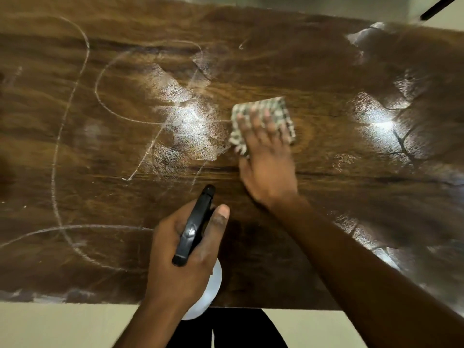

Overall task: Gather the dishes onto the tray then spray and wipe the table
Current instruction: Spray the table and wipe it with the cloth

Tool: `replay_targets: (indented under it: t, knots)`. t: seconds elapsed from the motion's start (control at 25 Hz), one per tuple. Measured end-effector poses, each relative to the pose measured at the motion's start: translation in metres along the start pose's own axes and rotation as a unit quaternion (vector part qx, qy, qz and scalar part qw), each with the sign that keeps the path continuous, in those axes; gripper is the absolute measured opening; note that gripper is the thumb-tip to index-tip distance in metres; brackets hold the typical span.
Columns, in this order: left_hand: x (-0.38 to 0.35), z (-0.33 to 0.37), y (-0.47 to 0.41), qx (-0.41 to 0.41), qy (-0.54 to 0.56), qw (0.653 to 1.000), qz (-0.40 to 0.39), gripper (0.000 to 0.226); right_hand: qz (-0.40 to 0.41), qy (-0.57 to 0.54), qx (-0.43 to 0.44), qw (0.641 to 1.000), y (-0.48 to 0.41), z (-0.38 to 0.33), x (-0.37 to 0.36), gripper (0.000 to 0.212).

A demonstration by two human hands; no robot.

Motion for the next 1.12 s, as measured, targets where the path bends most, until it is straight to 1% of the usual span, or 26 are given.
replay_targets:
  t: [0.04,0.08,0.16,0.2,0.24,0.28,0.32,0.4,0.44,0.48,0.56,0.64,0.72,0.76,0.8,0.84,0.88,0.92,1.0,1.04,1.08,1.12]
  knots:
    - [0.001,0.003,-0.006,-0.003,-0.005,1.000,0.001,0.039,-0.033,-0.010,0.099,0.995,0.013,-0.032,-0.011,0.075]
    - [0.002,0.005,-0.012,-0.009,-0.008,1.000,0.002,0.032,-0.067,-0.027,0.198,0.977,0.029,-0.059,-0.021,0.073]
    - [0.006,0.012,-0.022,-0.019,-0.010,1.000,0.001,0.026,-0.095,-0.040,0.369,0.924,0.055,-0.085,-0.028,0.060]
    - [0.007,0.016,-0.026,-0.023,-0.012,1.000,-0.001,0.026,-0.108,-0.017,0.422,0.900,0.060,-0.083,-0.028,0.055]
    - [0.008,0.020,-0.030,-0.025,-0.014,1.000,-0.008,0.028,-0.120,0.010,0.438,0.891,0.055,-0.071,-0.027,0.057]
    - [0.009,0.024,-0.034,-0.030,-0.019,0.999,-0.018,0.030,-0.119,0.023,0.418,0.900,0.043,-0.052,-0.022,0.064]
    - [0.009,0.029,-0.039,-0.038,-0.021,0.999,-0.024,0.034,-0.110,0.028,0.368,0.923,0.026,-0.026,-0.012,0.071]
    - [0.010,0.041,-0.053,-0.054,-0.021,0.998,-0.027,0.047,-0.082,0.041,0.219,0.971,-0.010,0.040,0.012,0.074]
    - [0.010,0.048,-0.061,-0.063,-0.021,0.997,-0.026,0.049,-0.056,0.043,0.136,0.988,-0.023,0.074,0.026,0.072]
    - [0.009,0.054,-0.069,-0.070,-0.021,0.997,-0.025,0.051,-0.029,0.040,0.058,0.997,-0.031,0.104,0.038,0.072]
    - [0.005,0.069,-0.082,-0.080,-0.026,0.996,-0.022,0.055,0.022,0.019,-0.075,0.997,-0.035,0.139,0.051,0.071]
    - [0.001,0.077,-0.093,-0.088,-0.026,0.996,-0.019,0.061,0.070,-0.011,-0.179,0.981,-0.033,0.140,0.051,0.074]
    - [-0.001,0.083,-0.103,-0.094,-0.029,0.995,-0.019,0.061,0.097,-0.040,-0.248,0.963,-0.028,0.112,0.043,0.076]
    - [-0.002,0.084,-0.108,-0.095,-0.027,0.995,-0.019,0.061,0.095,-0.048,-0.247,0.963,-0.026,0.089,0.035,0.077]
    - [-0.003,0.084,-0.112,-0.092,-0.023,0.995,-0.024,0.059,0.074,-0.049,-0.218,0.972,-0.025,0.062,0.026,0.078]
    - [-0.004,0.083,-0.117,-0.086,-0.022,0.996,-0.028,0.056,0.038,-0.042,-0.162,0.985,-0.024,0.034,0.016,0.078]
    - [-0.005,0.081,-0.122,-0.083,-0.026,0.996,-0.031,0.049,-0.008,-0.031,-0.084,0.996,-0.024,0.008,0.005,0.079]
    - [-0.005,0.080,-0.125,-0.082,-0.033,0.995,-0.033,0.041,-0.053,-0.017,0.010,0.998,-0.024,-0.014,-0.004,0.079]
    - [-0.005,0.081,-0.128,-0.087,-0.039,0.994,-0.046,0.032,-0.114,0.006,0.188,0.976,-0.033,-0.031,-0.011,0.078]
    - [-0.006,0.082,-0.129,-0.090,-0.040,0.994,-0.052,0.030,-0.131,0.024,0.242,0.961,-0.043,-0.025,-0.011,0.078]
    - [-0.007,0.082,-0.131,-0.086,-0.040,0.994,-0.058,0.030,-0.137,0.043,0.259,0.955,-0.058,-0.011,-0.009,0.078]
    - [-0.007,0.080,-0.135,-0.079,-0.039,0.994,-0.060,0.035,-0.135,0.055,0.240,0.960,-0.076,0.009,-0.003,0.076]
Point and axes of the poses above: each hand's wrist, its own y-axis away from the middle knuckle, its own x-axis out of the back of the hand, z = x × y, the point moved 7 cm from there along -y, towards the middle knuckle, and after that the axes turned 9 degrees about z, right-handed, at the moved point
